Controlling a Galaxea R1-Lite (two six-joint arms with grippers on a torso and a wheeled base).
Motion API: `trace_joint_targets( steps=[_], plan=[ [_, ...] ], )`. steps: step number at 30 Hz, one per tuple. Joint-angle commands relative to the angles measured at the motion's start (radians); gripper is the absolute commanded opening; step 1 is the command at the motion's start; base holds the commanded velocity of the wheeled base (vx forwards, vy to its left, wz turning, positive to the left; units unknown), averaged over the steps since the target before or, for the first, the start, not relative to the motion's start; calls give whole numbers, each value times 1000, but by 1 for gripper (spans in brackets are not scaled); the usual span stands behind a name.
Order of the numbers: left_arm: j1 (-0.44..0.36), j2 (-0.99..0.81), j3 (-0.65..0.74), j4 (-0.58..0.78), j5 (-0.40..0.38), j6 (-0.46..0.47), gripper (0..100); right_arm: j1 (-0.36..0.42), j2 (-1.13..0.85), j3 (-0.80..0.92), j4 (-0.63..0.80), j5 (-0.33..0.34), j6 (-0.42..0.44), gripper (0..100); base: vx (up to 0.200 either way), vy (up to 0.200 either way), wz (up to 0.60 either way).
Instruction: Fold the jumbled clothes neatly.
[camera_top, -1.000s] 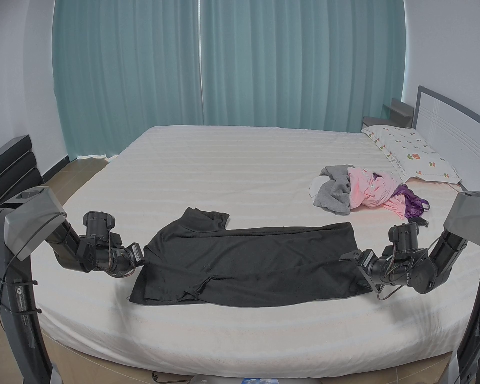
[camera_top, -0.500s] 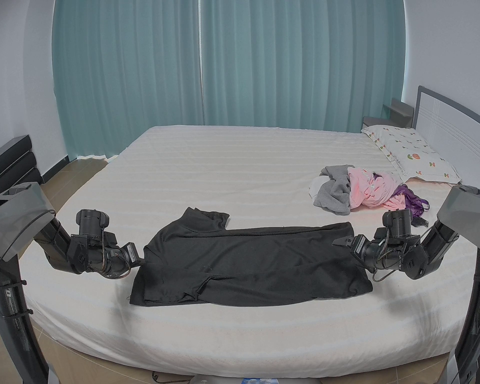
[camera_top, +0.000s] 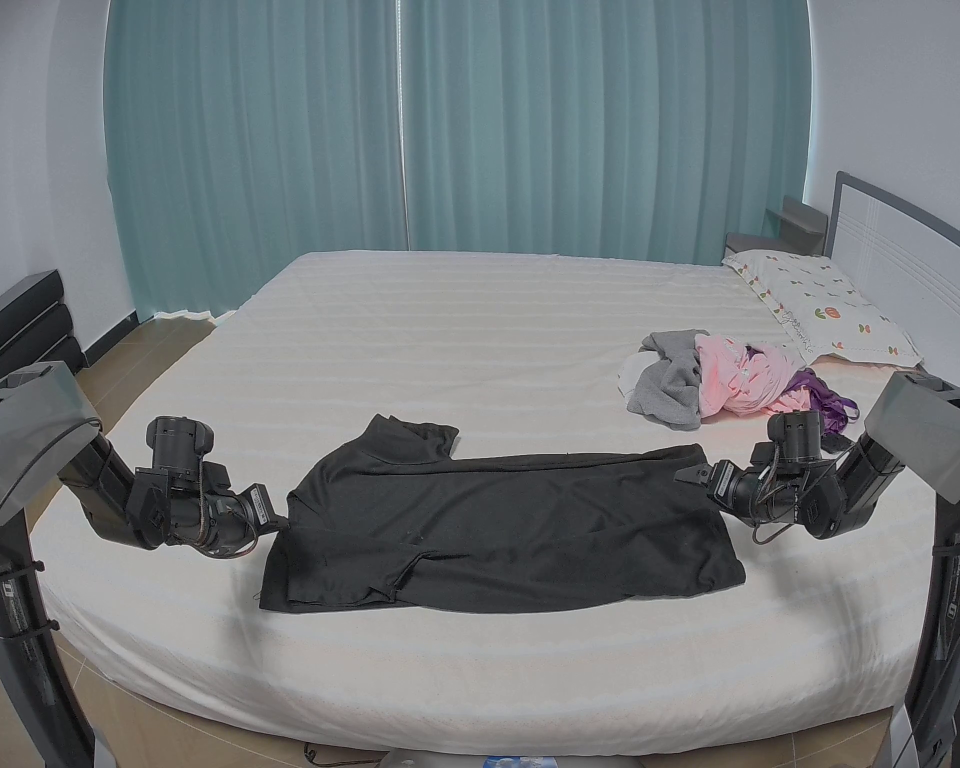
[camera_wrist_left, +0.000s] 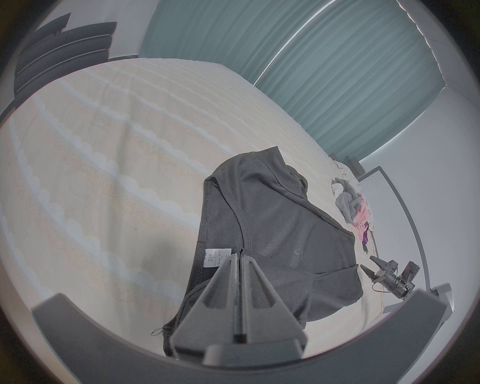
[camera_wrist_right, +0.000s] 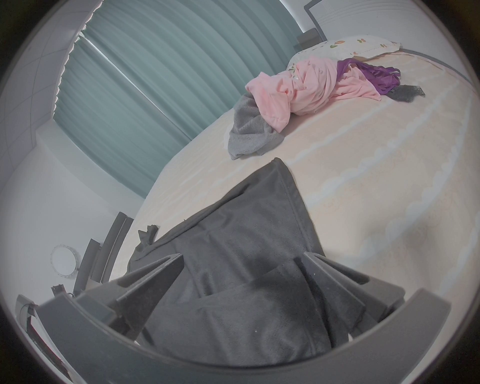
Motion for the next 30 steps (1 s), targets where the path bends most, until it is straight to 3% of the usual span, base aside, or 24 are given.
trace_joint_targets(
  steps=[1,7,30],
  plan=[
    [1,-8,4,0,-1,0,0,-7,43,-7,-2,9,-12,100,0,0,0],
    [1,-9,4,0,-1,-2,0,-7,52,-18,-4,63,-16,100,0,0,0],
    [1,-14,10,1,-1,-2,0,-24,119,-61,-8,66,-22,100,0,0,0]
  ],
)
